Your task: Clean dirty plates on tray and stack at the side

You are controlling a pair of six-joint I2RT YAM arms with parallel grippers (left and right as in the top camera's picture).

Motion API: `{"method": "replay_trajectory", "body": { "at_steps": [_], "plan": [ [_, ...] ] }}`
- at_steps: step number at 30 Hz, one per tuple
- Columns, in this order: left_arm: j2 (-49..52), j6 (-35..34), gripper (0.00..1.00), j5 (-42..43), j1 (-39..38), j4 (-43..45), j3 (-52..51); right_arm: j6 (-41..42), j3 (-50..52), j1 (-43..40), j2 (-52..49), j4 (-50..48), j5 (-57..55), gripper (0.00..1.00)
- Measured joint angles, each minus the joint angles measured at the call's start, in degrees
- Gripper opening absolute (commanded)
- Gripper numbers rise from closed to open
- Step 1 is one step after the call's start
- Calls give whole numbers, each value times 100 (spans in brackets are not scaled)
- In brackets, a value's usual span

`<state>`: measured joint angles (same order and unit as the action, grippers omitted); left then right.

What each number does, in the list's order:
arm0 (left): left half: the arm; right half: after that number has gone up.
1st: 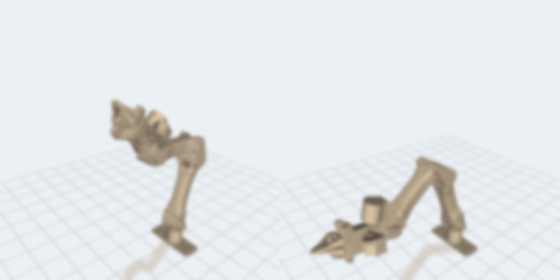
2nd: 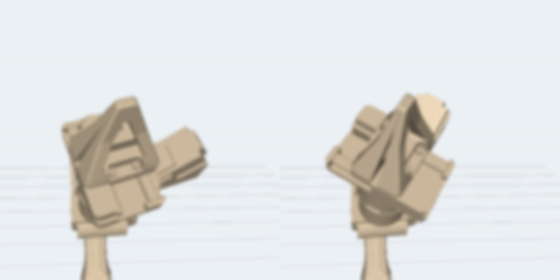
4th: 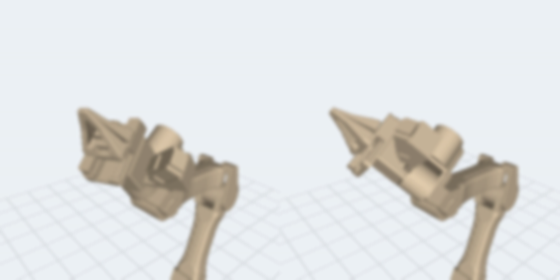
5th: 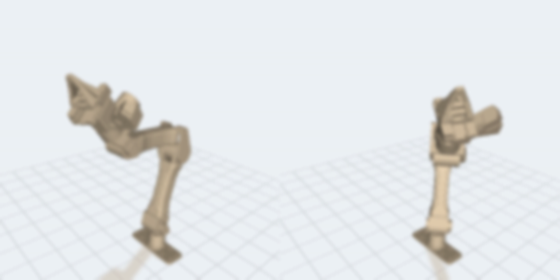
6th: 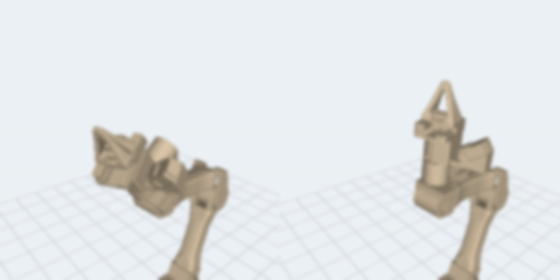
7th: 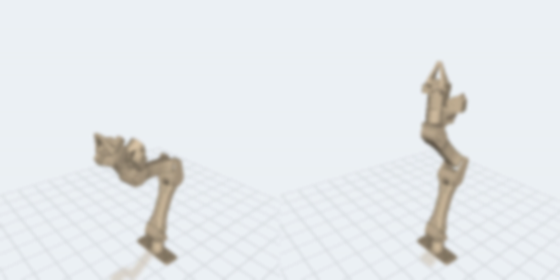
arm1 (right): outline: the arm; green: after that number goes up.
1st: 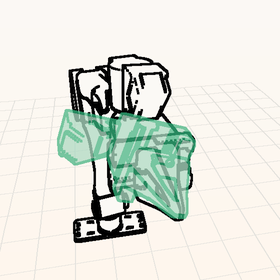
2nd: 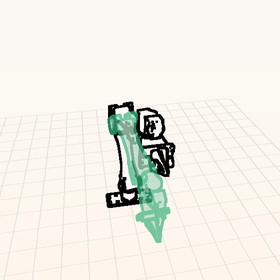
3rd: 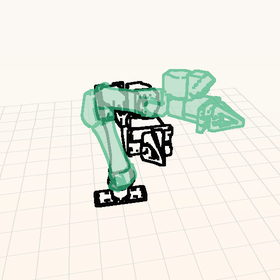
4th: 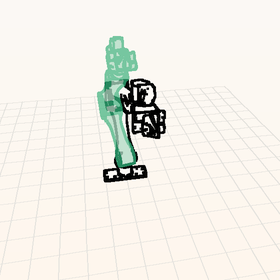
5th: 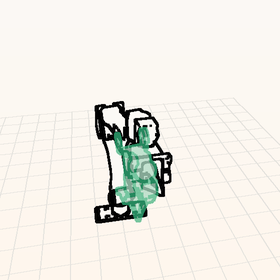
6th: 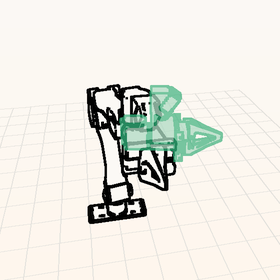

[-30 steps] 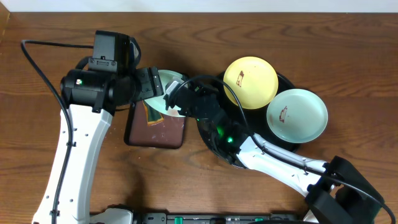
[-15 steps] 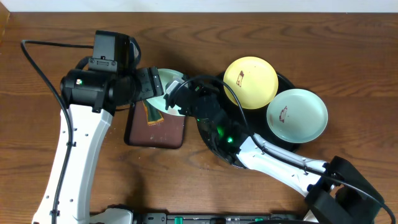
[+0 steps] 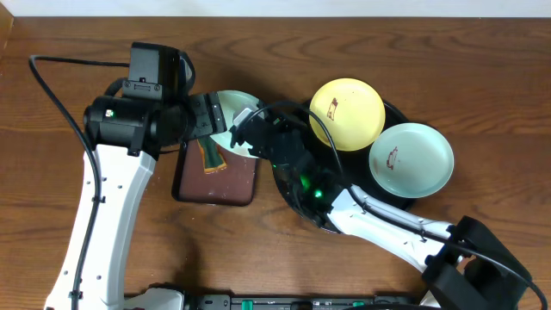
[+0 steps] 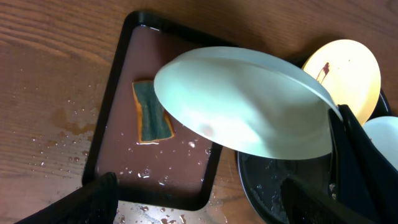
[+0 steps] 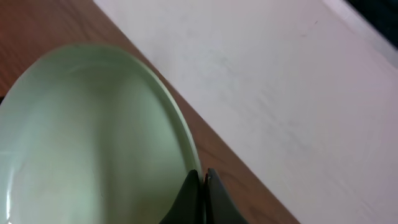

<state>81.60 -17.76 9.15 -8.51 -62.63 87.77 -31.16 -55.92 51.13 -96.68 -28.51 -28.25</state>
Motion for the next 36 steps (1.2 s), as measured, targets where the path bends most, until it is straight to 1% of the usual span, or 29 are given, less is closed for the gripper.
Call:
{"method": "replay_trajectory", "body": {
  "at_steps": [3, 7, 18, 21, 25, 29, 33, 36],
  "plan": [
    [0, -2, 84, -2, 0, 0, 0, 46, -9, -2, 20, -223, -245, 1],
    [0, -2, 84, -2, 0, 0, 0, -61, -17, -4, 35, -181, -247, 1],
    [0, -2, 84, 0, 0, 0, 0, 7, -22, -11, 52, 11, -225, 1],
    [0, 0, 84, 0, 0, 0, 0, 131, -22, -17, 55, 15, -247, 1],
    [0, 0, 84, 0, 0, 0, 0, 516, -22, -109, 55, 103, -267, 1],
    [0, 0, 84, 0, 0, -2, 0, 1069, -24, -284, 61, 334, -468, 1],
    [0, -2, 84, -2, 0, 0, 0, 1840, -31, -468, 162, 1012, -496, 1],
    [0, -2, 84, -2, 0, -2, 0, 2586, -26, -680, 422, 1790, -190, 1]
  ]
}}
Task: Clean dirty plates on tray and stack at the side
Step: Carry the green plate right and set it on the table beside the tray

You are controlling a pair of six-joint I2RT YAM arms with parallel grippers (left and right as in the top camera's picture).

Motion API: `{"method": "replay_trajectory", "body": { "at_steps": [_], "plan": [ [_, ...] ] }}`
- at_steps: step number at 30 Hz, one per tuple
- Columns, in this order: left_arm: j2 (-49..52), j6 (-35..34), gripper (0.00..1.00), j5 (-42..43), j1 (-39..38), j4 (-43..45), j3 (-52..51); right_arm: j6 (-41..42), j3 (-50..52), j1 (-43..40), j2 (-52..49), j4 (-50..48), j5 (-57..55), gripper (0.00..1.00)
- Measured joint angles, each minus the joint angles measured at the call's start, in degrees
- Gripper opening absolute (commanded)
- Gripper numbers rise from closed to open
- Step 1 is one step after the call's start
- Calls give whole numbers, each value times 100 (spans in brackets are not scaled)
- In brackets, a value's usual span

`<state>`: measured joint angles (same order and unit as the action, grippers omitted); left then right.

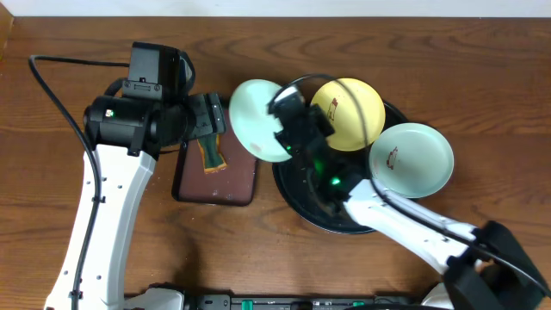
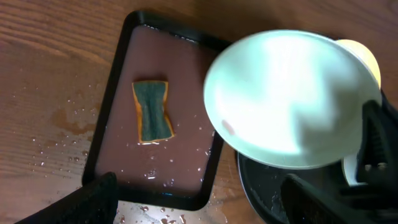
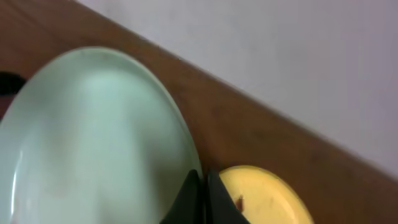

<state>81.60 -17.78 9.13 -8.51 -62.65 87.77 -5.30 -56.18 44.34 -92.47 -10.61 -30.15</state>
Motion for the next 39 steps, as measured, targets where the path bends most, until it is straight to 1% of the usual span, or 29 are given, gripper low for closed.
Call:
{"method": "replay_trajectory", "body": {
  "at_steps": [4, 5, 8, 12, 16, 20, 25, 32, 36, 39],
  "plan": [
    [0, 2, 84, 2, 0, 0, 0, 1064, 2, -494, 636, 927, 905, 1],
    [0, 0, 84, 0, 0, 2, 0, 1217, 2, -562, 734, 999, 1032, 1],
    [0, 2, 84, 2, 0, -4, 0, 2310, -31, -1287, 1445, 2087, 1832, 1],
    [0, 2, 84, 4, 0, -4, 2, 3528, -76, -2393, 1943, 3316, 2170, 1],
    [0, 2, 84, 7, 0, 0, 2, 4382, -70, -3296, 2020, 4124, 2050, 1],
    [0, 2, 84, 7, 0, 0, 2, 4940, -61, -3823, 2020, 4496, 1788, 1],
    [0, 2, 84, 17, 0, 0, 2, 5296, -61, -4433, 2020, 4540, 1622, 1],
    [0, 2, 84, 20, 0, 0, 2, 5648, -55, -5362, 2020, 4771, 1534, 1],
    [0, 2, 84, 20, 0, 0, 2, 5727, -35, -5700, 2020, 4846, 1523, 1],
    [0, 2, 84, 20, 0, 0, 2, 5742, -33, -5764, 2020, 4896, 1508, 1]
  ]
}}
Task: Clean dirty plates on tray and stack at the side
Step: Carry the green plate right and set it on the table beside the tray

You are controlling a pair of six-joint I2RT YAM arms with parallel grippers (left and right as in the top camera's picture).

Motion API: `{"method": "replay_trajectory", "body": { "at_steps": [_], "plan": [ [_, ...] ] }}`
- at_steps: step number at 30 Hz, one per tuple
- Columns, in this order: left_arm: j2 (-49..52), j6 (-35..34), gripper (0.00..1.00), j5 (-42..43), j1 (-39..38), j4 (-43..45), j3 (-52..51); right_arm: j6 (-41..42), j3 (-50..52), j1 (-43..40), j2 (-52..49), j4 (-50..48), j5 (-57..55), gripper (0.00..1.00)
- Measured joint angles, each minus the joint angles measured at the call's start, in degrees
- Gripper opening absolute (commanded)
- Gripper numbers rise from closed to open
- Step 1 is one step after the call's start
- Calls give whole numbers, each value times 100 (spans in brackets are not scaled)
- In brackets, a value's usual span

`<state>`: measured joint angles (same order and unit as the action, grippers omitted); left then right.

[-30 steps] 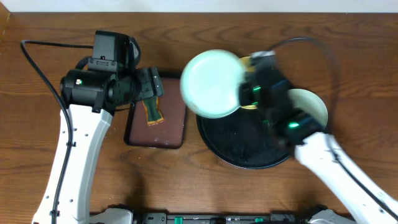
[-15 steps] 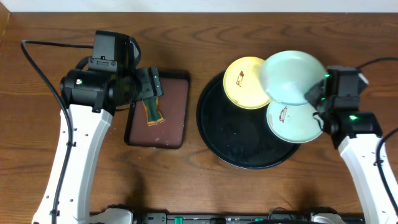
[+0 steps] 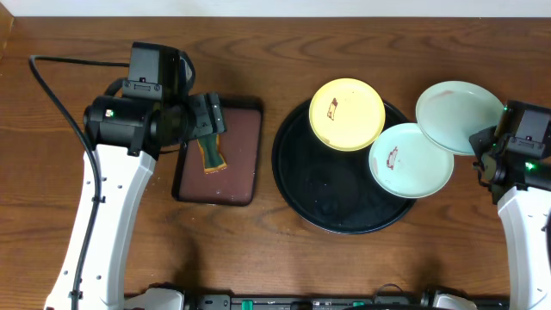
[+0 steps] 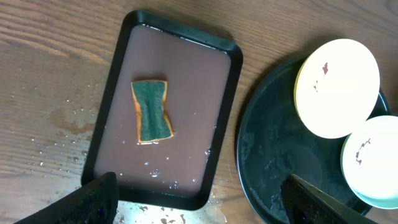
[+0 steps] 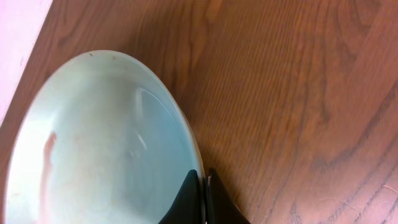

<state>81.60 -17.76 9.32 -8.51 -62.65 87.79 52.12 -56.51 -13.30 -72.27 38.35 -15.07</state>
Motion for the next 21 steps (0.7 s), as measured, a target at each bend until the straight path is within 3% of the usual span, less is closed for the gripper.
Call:
{"method": "replay_trajectory", "body": {
  "at_steps": [16, 21],
  "plan": [
    [0, 0, 84, 0, 0, 0, 0, 63, 258, -79, 0, -4, -238, 1],
    [0, 0, 85, 0, 0, 0, 0, 131, 828, -535, 0, -597, -459, 1]
  ]
}}
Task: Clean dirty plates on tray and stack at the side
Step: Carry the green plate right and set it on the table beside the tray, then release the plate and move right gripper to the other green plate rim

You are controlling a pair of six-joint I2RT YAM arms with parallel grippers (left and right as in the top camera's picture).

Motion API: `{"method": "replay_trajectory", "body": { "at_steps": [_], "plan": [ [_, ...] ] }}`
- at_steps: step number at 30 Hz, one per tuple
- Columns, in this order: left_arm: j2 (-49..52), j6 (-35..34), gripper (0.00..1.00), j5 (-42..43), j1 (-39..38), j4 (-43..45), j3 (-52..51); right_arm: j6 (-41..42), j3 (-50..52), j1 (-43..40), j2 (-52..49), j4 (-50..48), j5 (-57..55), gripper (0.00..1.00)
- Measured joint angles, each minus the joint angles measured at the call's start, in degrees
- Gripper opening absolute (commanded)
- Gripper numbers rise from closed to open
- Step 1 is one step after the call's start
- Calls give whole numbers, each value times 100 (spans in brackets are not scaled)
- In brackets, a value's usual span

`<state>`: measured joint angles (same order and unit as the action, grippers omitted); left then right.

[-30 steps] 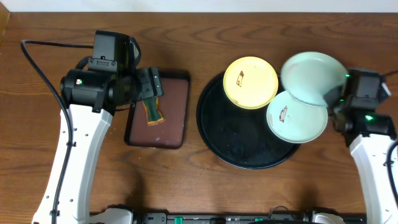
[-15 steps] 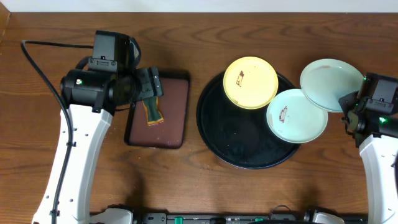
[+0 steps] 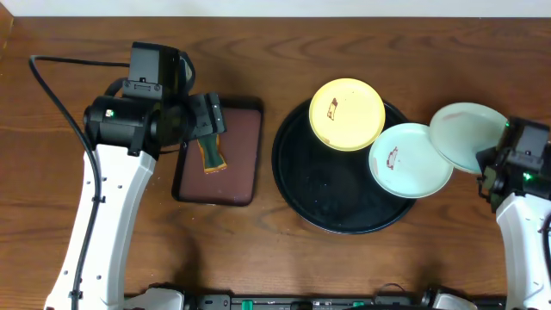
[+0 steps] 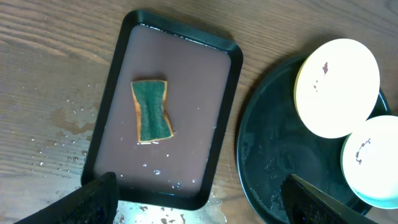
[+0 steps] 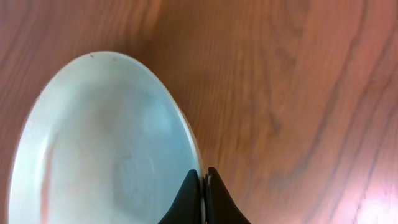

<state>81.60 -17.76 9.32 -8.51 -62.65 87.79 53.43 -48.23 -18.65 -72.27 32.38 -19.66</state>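
My right gripper (image 5: 203, 180) is shut on the rim of a pale green plate (image 3: 467, 134), held at the right of the table, just past the round black tray (image 3: 297, 185). The same pale green plate (image 5: 99, 143) fills the right wrist view. On the tray's far side lies a yellow plate (image 3: 347, 113) with a brown stain, and a second pale green plate (image 3: 410, 160) with a stain rests on its right rim. My left gripper (image 4: 199, 202) hangs open above the sponge tray (image 4: 189, 93), nothing between its fingers.
A green and orange sponge (image 4: 151, 112) lies in the wet rectangular brown tray (image 3: 245, 138) left of the round tray. Water drops (image 4: 71, 152) spot the wood beside it. The table's far edge runs along the top of the overhead view.
My right gripper with the pale green plate has shifted a little toward the near side and lower at the table's right. The left arm and the other plates have not moved.
First my right gripper held the pale green plate over the sponge tray beneath the left gripper. Then the plate was between the sponge tray and the yellow plate. Later it was at the far right of the table, where it is now lower.
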Motion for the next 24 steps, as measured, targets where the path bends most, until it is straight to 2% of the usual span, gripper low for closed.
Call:
{"method": "replay_trajectory", "body": {
  "at_steps": [4, 11, 20, 21, 22, 23, 24],
  "plan": [
    [0, 0, 84, 0, 0, 0, 0, -105, 282, -420, 0, -608, -61, 1],
    [0, 0, 84, 0, 0, 0, 0, -444, 348, -1049, -96, -820, -116, 1],
    [0, 0, 84, 0, 0, 0, 0, -997, 372, -1235, -1152, -1285, -138, 1],
    [0, 0, 84, 0, 0, 0, 0, -1088, 382, -1235, -1191, -1355, -125, 3],
    [0, 0, 84, 0, 0, 0, 0, -1241, 393, -1235, -1211, -1449, -85, 15],
    [0, 0, 84, 2, 0, 0, 0, -1469, 400, -1235, -1209, -1576, -26, 34],
    [0, 0, 84, 0, 0, 0, 0, -1674, 400, -1235, -1196, -1668, 28, 47]
  ]
}}
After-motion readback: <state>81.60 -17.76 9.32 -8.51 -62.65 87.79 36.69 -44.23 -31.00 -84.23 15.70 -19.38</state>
